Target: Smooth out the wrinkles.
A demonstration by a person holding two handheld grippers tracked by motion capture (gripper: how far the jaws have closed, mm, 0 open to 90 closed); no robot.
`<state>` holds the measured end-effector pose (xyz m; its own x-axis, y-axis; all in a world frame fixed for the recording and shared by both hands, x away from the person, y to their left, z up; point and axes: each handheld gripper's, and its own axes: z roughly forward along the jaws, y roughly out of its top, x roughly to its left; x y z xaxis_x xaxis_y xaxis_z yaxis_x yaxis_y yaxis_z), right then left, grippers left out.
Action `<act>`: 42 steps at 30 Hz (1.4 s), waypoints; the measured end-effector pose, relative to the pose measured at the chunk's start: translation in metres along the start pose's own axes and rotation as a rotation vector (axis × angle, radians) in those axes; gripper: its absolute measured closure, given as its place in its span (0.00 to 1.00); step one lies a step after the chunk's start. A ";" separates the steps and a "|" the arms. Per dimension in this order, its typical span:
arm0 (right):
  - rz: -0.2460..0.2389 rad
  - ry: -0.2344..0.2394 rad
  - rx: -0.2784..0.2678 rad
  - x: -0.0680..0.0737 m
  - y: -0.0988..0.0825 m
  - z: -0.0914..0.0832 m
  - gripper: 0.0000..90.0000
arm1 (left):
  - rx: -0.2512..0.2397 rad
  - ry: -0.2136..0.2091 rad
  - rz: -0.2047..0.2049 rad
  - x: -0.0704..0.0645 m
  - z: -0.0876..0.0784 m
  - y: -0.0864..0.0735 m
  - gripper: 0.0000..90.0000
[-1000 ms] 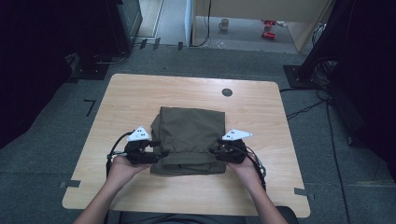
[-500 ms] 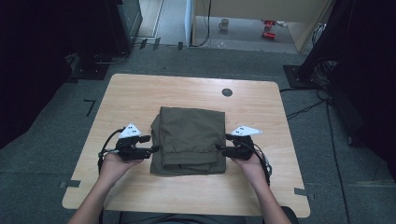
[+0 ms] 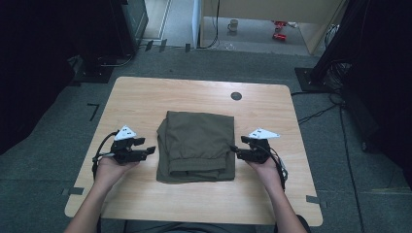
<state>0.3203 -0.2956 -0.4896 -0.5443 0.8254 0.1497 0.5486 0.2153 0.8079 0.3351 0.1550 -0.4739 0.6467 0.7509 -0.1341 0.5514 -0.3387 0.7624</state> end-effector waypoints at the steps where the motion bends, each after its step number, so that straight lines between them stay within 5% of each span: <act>1: 0.003 -0.001 0.000 -0.002 -0.001 0.000 0.41 | 0.005 0.007 -0.004 0.003 0.000 -0.001 0.43; 26: 0.083 -0.147 0.034 -0.062 -0.023 -0.012 0.40 | 0.070 0.150 -0.060 0.051 0.010 -0.023 0.44; 42: 0.063 -0.248 0.071 -0.078 -0.031 -0.014 0.38 | 0.028 0.212 -0.009 0.068 0.008 -0.036 0.40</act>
<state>0.3365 -0.3744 -0.5183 -0.3406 0.9390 0.0468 0.6243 0.1887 0.7580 0.3633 0.2133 -0.5151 0.5182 0.8553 -0.0023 0.5730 -0.3452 0.7433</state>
